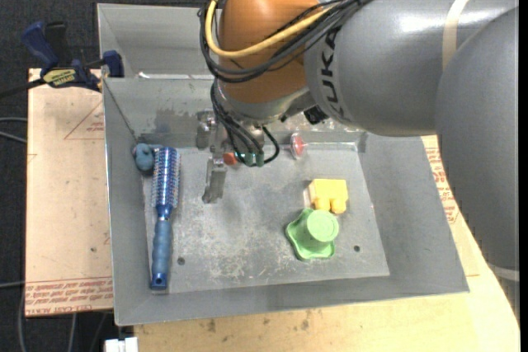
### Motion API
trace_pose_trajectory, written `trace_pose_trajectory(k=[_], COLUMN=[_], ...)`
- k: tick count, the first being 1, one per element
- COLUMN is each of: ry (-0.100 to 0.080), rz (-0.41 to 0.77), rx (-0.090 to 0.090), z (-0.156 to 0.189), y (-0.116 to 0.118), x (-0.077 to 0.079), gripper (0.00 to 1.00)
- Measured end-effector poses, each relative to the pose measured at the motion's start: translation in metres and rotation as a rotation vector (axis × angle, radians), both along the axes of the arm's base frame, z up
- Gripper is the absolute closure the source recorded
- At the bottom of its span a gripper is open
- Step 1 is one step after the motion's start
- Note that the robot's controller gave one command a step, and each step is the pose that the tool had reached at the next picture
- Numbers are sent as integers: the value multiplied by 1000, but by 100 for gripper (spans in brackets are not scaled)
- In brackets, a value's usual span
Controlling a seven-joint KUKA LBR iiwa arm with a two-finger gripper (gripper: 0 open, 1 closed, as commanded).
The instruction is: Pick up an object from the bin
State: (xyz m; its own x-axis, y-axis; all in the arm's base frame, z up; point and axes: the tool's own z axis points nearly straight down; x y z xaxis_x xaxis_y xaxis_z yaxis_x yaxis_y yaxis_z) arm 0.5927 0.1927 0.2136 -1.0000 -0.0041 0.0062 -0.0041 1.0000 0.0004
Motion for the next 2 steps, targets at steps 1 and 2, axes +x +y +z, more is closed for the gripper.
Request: trace_pose_trajectory(k=[1, 2], ry=[0, -14], rz=[-71, 247], rx=[1, 8], z=[-77, -140], y=[65, 60], x=[-6, -30], gripper=[0, 0])
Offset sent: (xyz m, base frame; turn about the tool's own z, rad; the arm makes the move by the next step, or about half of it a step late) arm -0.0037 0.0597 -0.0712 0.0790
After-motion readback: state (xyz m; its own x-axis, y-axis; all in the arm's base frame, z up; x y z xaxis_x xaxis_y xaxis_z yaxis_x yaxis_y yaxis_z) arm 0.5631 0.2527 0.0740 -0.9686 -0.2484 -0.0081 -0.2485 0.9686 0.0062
